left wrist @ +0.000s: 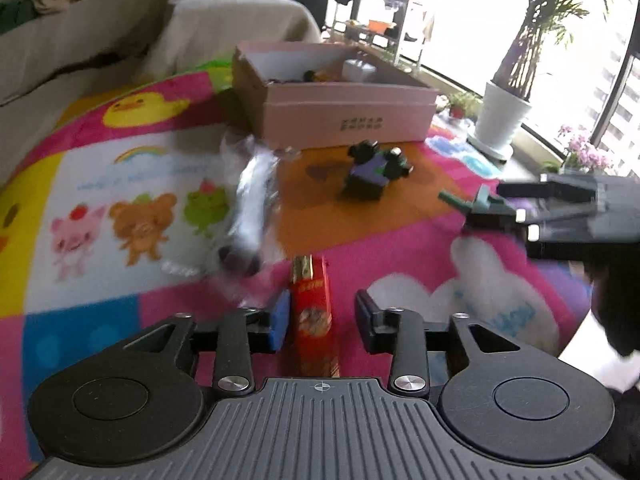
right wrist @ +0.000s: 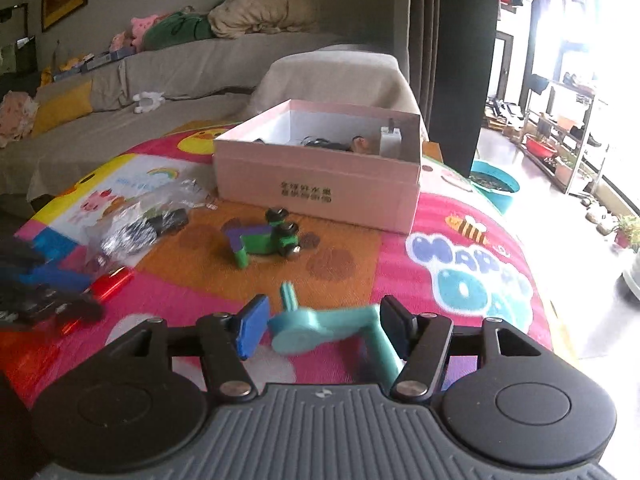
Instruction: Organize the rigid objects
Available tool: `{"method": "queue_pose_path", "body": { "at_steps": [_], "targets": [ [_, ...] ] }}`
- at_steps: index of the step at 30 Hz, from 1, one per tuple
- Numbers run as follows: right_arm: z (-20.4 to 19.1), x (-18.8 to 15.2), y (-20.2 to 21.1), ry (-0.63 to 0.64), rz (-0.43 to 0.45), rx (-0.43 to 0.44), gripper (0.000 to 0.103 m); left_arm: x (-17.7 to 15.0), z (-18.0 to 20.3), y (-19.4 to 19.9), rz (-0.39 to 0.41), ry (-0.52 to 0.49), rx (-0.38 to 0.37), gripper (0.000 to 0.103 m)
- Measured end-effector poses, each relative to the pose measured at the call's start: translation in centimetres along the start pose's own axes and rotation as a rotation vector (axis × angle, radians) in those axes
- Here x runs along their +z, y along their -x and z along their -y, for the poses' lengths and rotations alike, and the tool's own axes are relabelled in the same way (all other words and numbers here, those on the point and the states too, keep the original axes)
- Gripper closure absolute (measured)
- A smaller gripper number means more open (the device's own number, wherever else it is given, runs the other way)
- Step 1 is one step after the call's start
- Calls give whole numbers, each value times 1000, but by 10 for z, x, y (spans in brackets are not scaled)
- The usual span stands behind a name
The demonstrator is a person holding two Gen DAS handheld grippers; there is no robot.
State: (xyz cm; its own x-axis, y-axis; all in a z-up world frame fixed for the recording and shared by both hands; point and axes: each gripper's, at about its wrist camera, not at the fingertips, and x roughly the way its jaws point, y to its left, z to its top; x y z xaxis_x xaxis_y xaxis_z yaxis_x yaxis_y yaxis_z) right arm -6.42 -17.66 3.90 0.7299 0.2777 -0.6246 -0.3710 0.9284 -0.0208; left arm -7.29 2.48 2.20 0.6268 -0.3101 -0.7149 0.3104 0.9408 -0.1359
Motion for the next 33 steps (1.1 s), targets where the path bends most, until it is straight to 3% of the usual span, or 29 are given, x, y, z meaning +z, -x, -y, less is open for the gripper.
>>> {"method": "queue_pose_path", "body": {
  "at_steps": [6, 11, 19, 23, 27, 33],
  "targets": [
    [-7, -12, 4, 49, 4, -42, 38, 1, 23, -8, 18, -70, -22, 62],
    [1, -8, -8, 0, -7, -61, 31, -7, 24, -3, 12, -108, -32, 62],
    [10, -7, -20, -41, -29, -29, 31, -15, 22, 6, 2, -152, -41, 63],
    [5, -7, -16, -16, -23, -21, 32, -17, 25, 4, 27, -162, -11, 67],
    [-1, -4, -1, 18, 11, -7, 33, -24, 32, 7, 59, -244, -7, 76],
    [11, 11, 45, -20, 132, 26, 33, -3, 27, 14, 54, -199, -39, 76]
  ]
}}
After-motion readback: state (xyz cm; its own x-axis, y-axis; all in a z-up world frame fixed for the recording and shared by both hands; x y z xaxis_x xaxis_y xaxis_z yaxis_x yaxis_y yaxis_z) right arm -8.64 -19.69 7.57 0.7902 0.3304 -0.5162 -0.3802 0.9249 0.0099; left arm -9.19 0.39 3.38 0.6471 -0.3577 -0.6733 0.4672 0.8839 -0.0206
